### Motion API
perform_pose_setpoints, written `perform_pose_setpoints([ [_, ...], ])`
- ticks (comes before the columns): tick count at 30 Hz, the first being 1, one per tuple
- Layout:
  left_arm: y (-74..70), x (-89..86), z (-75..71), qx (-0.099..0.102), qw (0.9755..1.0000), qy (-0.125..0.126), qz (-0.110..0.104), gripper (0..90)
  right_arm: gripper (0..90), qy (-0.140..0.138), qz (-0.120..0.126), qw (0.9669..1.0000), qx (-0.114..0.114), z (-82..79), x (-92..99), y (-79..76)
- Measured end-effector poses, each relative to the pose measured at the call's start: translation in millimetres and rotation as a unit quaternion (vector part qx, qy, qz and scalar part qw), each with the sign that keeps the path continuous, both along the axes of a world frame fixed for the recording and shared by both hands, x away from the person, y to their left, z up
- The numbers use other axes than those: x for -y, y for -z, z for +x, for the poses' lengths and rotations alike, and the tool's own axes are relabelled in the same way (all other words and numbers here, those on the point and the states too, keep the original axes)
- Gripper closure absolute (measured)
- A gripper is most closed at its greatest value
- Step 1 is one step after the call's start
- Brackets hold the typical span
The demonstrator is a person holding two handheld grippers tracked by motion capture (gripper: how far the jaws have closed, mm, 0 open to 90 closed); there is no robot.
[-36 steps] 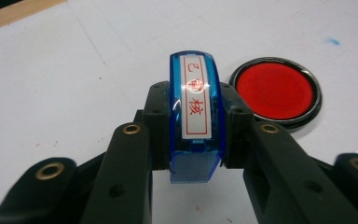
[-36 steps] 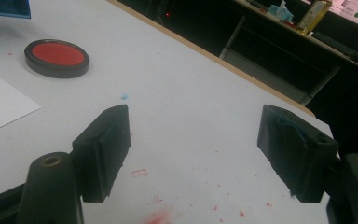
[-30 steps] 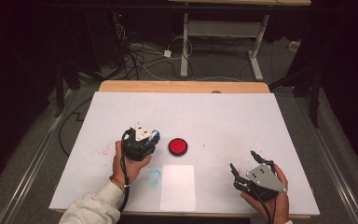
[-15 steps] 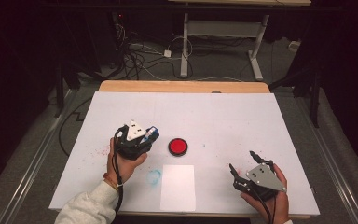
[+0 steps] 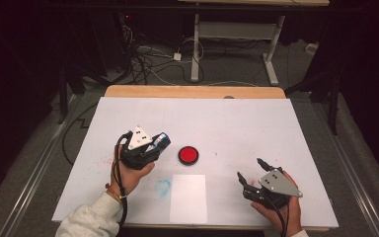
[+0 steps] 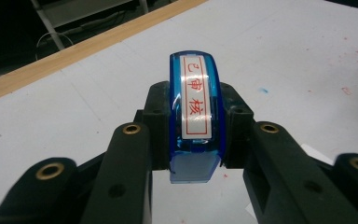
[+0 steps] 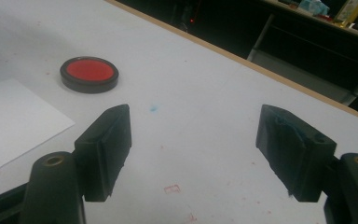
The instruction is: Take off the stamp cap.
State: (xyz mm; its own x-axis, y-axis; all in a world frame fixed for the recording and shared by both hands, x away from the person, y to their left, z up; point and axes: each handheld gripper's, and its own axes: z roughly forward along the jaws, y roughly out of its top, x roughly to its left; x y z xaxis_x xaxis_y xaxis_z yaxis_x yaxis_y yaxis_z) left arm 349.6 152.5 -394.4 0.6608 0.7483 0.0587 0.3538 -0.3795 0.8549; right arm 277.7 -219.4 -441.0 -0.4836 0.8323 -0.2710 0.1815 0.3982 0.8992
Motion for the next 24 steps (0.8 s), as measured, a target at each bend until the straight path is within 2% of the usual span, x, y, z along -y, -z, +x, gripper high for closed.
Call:
perform_pose_setpoints([
  [4,-2.4,2.1,-1.2,-0.001,0.9999,0.013,-0.007,68.2,29.5,-0.003,0.002,1.0,0.0,4.8,-8.5,-0.5],
  [6,-4.6,4.5,-1.5,0.0,0.9997,0.019,-0.018,68.2,30.2,-0.004,0.003,1.0,-0.003,7.6,-12.5,-0.2],
  [9,-6.4,5.7,-1.2,-0.001,0.9993,0.025,-0.028,68.2,30.2,-0.006,-0.019,0.9998,-0.002,11.0,-21.9,-0.1],
  [10,-6.8,6.3,-1.3,-0.003,0.9992,0.025,-0.031,68.2,30.2,-0.006,-0.019,0.9998,-0.002,11.0,-21.9,-0.1],
  [11,-7.1,7.0,-0.9,-0.007,0.9987,0.03,-0.04,68.2,29.0,-0.018,-0.027,0.9994,-0.009,14.1,-28.9,-1.7],
  [13,-7.0,7.8,-0.8,-0.009,0.9985,0.031,-0.045,68.2,28.8,-0.021,-0.031,0.9993,-0.008,15.4,-32.3,-2.4],
  [16,-7.9,12.5,-1.8,-0.014,0.9969,0.041,-0.065,68.2,25.2,-0.055,-0.033,0.9978,-0.016,23.2,-54.4,-8.2],
  [19,-8.3,15.2,-1.4,-0.023,0.9955,0.048,-0.079,68.2,24.5,-0.086,-0.023,0.9958,-0.023,28.0,-71.7,-10.8],
  [22,-6.2,23.5,-0.4,-0.038,0.9927,0.061,-0.097,68.2,25.4,-0.113,-0.017,0.9931,-0.024,31.6,-89.3,-11.6],
  [23,-6.2,23.5,-0.4,-0.038,0.9927,0.061,-0.097,68.2,25.4,-0.113,-0.017,0.9931,-0.024,31.6,-89.3,-11.6],
  [24,-5.1,27.2,-0.6,-0.038,0.9924,0.065,-0.097,68.2,26.7,-0.118,-0.011,0.9925,-0.029,35.0,-98.9,-10.2],
])
